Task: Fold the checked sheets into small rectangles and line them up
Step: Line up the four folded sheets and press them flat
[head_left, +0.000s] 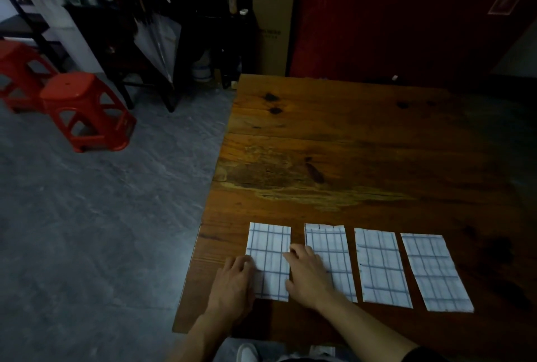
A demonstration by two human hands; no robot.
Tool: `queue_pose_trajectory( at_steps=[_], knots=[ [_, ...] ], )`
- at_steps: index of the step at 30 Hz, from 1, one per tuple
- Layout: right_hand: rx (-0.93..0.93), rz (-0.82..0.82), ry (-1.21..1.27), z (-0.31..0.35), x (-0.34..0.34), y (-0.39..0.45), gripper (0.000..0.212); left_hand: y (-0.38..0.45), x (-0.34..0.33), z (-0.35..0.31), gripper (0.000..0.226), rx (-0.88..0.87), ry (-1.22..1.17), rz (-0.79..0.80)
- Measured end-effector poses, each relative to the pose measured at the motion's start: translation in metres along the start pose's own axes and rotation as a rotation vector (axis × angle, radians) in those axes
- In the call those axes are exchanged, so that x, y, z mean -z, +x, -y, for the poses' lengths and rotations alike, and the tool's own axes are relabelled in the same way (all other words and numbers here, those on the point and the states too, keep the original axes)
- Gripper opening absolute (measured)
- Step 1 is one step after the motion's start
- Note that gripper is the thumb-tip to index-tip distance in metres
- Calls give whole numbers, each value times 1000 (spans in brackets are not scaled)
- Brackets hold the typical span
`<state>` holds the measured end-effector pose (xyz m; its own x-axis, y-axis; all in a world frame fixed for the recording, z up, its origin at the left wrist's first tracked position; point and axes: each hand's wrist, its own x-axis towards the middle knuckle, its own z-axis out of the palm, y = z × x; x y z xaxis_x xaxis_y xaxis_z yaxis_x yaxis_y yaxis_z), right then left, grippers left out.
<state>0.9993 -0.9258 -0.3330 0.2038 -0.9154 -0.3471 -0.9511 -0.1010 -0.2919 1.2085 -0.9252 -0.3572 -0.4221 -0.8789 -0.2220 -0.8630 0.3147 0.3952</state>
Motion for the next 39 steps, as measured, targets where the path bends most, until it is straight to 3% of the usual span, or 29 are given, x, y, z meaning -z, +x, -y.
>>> queue_pose_trajectory(
  at_steps=[7, 18, 30, 39],
  knots=[
    [9, 27, -41, 7, -10, -6, 80, 0, 3, 1, 51, 42, 80, 40],
    [-14, -3, -49, -6, -7, -5, 78, 11, 1, -17, 60, 17, 70, 48],
    [-10, -3, -27, -8, -6, -10, 78, 14, 2, -29, 46, -6, 69, 44],
    [-84, -103, 160, -37, 4, -14, 55, 25, 6, -38, 51, -35, -12, 0]
  ],
)
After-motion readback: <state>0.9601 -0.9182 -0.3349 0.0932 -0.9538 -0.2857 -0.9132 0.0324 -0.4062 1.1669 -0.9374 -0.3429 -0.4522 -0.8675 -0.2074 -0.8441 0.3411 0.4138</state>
